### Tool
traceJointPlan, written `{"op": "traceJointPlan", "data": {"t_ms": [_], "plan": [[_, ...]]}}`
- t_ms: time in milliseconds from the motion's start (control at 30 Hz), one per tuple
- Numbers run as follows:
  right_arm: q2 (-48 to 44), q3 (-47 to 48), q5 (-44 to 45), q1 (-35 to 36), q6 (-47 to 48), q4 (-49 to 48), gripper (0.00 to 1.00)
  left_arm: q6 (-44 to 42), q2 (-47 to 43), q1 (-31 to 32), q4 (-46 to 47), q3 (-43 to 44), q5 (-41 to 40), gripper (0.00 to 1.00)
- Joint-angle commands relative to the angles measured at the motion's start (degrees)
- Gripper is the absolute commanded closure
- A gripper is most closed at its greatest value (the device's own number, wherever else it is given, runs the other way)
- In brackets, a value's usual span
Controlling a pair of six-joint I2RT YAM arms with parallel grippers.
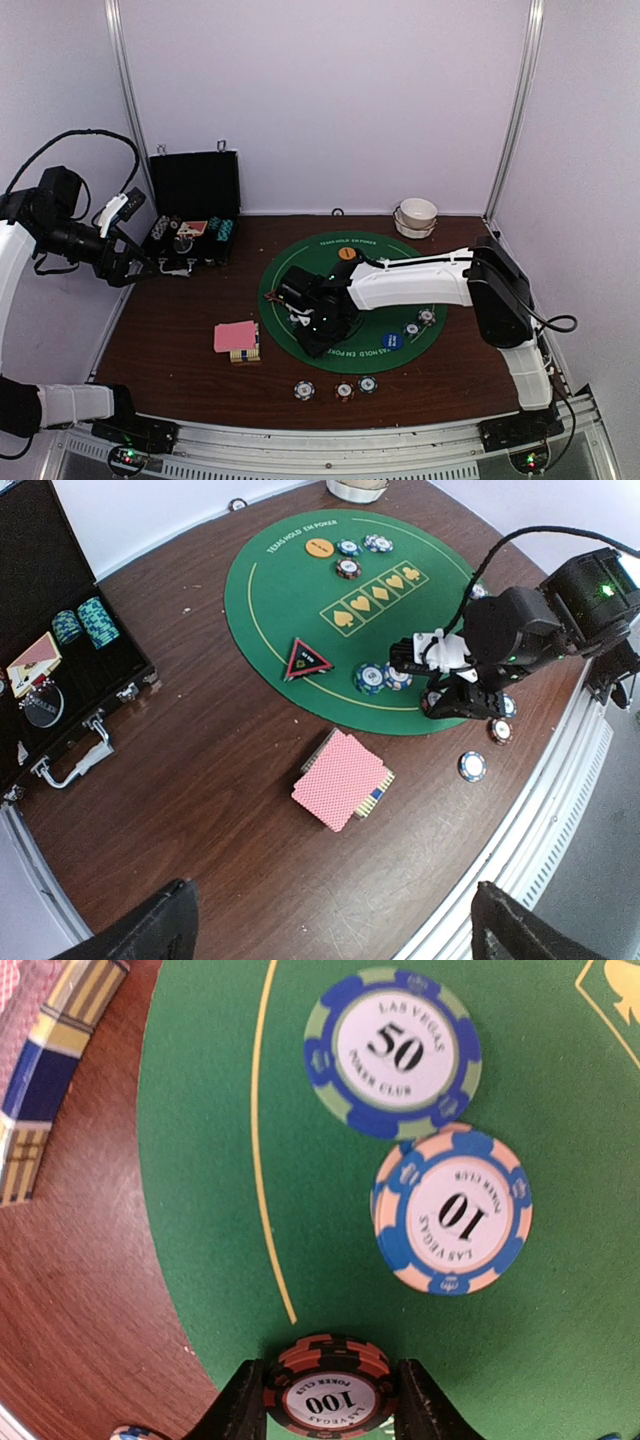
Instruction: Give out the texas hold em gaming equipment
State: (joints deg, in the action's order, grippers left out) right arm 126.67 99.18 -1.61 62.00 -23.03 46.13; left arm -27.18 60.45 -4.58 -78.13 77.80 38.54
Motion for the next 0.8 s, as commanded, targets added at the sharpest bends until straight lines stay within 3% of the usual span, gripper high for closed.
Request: {"op": "traceJointPlan", "data": {"t_ms": [0, 67, 333, 767], "plan": [[1.07, 0.85, 2.66, -0.18, -2.04, -3.32, 0.63, -0.68, 0.33, -0.43, -0.14, 0.69, 1.71, 0.02], [1.48, 1.16, 2.28, -0.16, -2.40, -3.46, 0.60, -0.68, 0.35, -0.43, -0.15, 0.67, 1.71, 0.02], [-0.49, -0.46, 3.70, -0.29, -2.71, -2.19, 0.32, -0.92, -0.19, -0.43, -0.24, 0.38, 1.53, 0.02], [-16.13, -15.10, -1.18, 2.23, 1.13, 0.21, 0.23, -1.47, -0.61, -0.43, -0.24, -0.14, 1.16, 0.03]]}}
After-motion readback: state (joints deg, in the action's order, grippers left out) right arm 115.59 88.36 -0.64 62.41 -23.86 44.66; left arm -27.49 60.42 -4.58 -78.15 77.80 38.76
